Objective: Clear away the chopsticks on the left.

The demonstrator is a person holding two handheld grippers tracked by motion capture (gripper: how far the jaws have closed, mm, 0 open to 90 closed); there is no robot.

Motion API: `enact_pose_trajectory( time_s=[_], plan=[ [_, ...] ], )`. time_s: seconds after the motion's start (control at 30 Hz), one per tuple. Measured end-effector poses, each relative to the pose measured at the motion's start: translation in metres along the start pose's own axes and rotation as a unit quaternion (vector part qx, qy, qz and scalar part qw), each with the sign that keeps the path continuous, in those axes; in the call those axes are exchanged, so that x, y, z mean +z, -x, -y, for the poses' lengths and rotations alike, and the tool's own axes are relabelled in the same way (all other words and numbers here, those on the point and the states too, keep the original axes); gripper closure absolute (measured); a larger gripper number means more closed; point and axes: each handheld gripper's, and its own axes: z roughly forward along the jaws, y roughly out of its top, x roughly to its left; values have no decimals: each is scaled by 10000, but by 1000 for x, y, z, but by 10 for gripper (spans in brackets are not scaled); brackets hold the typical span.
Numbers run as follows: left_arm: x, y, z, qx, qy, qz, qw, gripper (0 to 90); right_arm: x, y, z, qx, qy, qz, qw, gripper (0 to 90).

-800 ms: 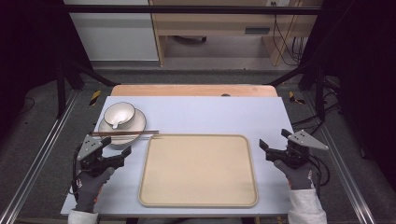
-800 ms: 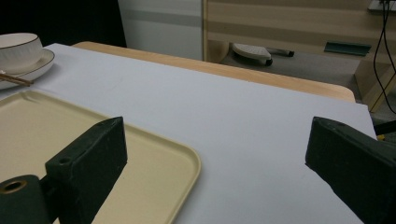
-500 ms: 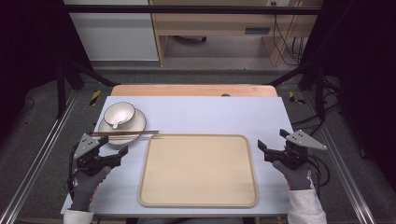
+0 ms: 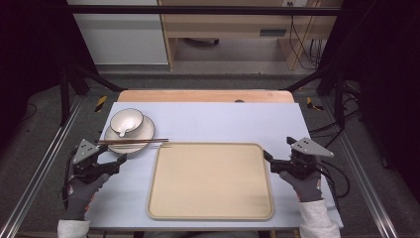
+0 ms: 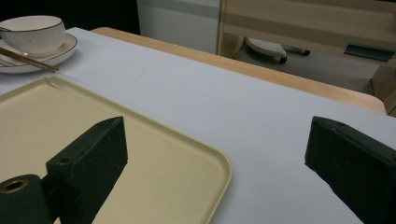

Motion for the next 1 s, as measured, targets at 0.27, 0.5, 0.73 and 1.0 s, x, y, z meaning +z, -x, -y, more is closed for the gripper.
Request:
enact_pose_trajectory(
  time_s=[0.27, 0.5, 0.73, 1.0],
  plan=[
    [17, -7, -8, 385, -367, -132, 9985, 258, 3, 0, 0, 41, -39, 25, 10000, 61],
    [35, -16, -8, 431, -604, -201, 9970, 318, 2, 0, 0, 52, -43, 49, 10000, 62],
    [52, -24, -6, 524, -686, -362, 9956, 383, 5, -1, 1, 7, -123, 40, 9999, 61],
    [66, -28, -2, 661, -806, -398, 9938, 448, 7, -2, 2, -16, -155, 53, 9999, 61]
  ],
)
